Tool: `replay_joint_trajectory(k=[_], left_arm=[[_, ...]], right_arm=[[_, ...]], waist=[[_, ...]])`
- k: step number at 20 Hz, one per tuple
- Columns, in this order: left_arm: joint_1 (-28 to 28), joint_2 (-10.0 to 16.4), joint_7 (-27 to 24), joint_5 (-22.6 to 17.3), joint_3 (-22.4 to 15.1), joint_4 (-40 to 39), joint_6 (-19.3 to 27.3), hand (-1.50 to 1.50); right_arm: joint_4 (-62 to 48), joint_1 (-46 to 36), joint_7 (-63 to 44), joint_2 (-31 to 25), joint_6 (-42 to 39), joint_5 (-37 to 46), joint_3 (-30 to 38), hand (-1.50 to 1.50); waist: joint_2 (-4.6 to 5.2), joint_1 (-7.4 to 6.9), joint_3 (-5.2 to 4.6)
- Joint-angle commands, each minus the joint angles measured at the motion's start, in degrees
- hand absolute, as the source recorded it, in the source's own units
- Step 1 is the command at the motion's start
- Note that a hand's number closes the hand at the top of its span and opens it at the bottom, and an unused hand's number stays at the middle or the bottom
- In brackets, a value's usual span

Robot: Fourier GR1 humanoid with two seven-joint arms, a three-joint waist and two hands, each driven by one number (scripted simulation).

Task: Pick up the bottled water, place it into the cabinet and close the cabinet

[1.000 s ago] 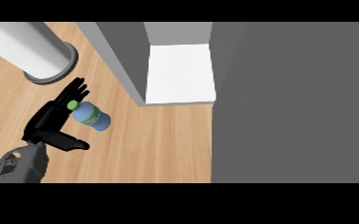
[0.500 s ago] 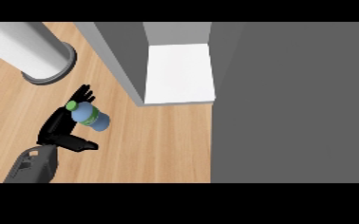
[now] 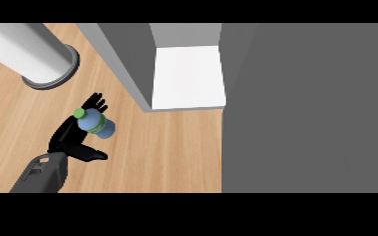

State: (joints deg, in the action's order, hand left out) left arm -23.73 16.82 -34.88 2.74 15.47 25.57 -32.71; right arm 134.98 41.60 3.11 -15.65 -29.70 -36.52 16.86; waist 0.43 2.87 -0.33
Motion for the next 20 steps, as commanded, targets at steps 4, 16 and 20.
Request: replay_joint_trajectory(k=[4, 16, 20], left_arm=[[-0.82, -1.58, -4.60, -2.92, 1.35, -5.20, -8.06, 1.50], [-2.49, -3.16, -7.30, -6.80, 3.98, -4.42, -3.67, 1.50], [4.85, -3.88, -12.30, -11.60, 9.73, -2.68, 5.43, 1.50]], right_arm=[[7.85, 4.42, -0.18, -0.24, 0.05, -7.04, 3.34, -1.50], [9.91, 4.69, -1.46, -2.15, 2.63, -6.79, 3.76, -1.50], [4.74, 4.00, 1.90, -2.06, 1.22, -6.18, 5.13, -1.50]], waist=[[-0.22, -0.02, 0.05], [-0.18, -1.01, 0.05], [-0.54, -2.46, 0.13]])
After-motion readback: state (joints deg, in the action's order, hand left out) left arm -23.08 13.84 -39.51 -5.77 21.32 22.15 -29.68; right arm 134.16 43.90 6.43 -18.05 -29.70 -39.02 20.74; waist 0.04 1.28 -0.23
